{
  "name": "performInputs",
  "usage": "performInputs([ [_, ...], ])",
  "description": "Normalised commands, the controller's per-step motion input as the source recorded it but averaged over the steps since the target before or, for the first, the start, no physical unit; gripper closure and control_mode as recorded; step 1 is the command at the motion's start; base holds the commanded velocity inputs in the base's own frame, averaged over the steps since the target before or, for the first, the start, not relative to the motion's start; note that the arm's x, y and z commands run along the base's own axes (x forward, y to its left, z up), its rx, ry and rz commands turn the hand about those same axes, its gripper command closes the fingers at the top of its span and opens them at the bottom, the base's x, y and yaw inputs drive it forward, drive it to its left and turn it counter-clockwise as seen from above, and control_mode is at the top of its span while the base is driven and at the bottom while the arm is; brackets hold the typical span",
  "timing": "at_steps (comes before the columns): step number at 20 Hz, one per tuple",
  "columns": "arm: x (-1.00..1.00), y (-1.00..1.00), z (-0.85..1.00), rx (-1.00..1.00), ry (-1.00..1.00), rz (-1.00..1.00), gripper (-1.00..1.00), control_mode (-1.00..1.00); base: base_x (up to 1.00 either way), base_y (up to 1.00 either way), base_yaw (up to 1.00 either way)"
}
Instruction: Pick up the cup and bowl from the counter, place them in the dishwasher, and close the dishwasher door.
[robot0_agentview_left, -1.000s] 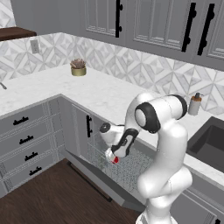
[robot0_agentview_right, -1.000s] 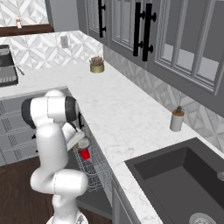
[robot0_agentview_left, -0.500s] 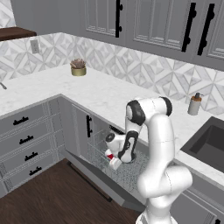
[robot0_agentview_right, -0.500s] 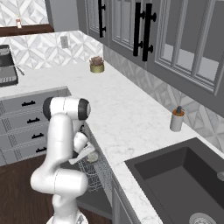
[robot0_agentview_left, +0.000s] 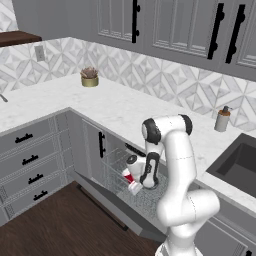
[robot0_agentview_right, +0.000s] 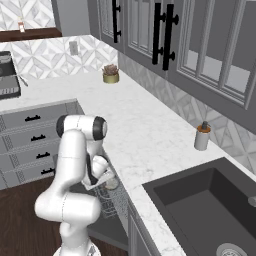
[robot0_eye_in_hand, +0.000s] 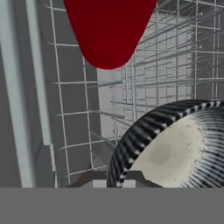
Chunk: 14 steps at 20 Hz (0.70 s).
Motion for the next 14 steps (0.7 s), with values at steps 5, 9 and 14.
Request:
performInputs([
  [5,-0.3,0.1,-0.1,0.01,-0.02,-0.01,-1.0,-1.0,0.0,0.0,0.0],
  [9,-0.84,0.75,0.23,-0.02,-0.12,0.02,-1.0,-1.0,0.0,0.0,0.0],
  [14,-0.94,0.96,0.03,-0.05,-0.02,0.14,-1.0,-1.0,0.0,0.0,0.0],
])
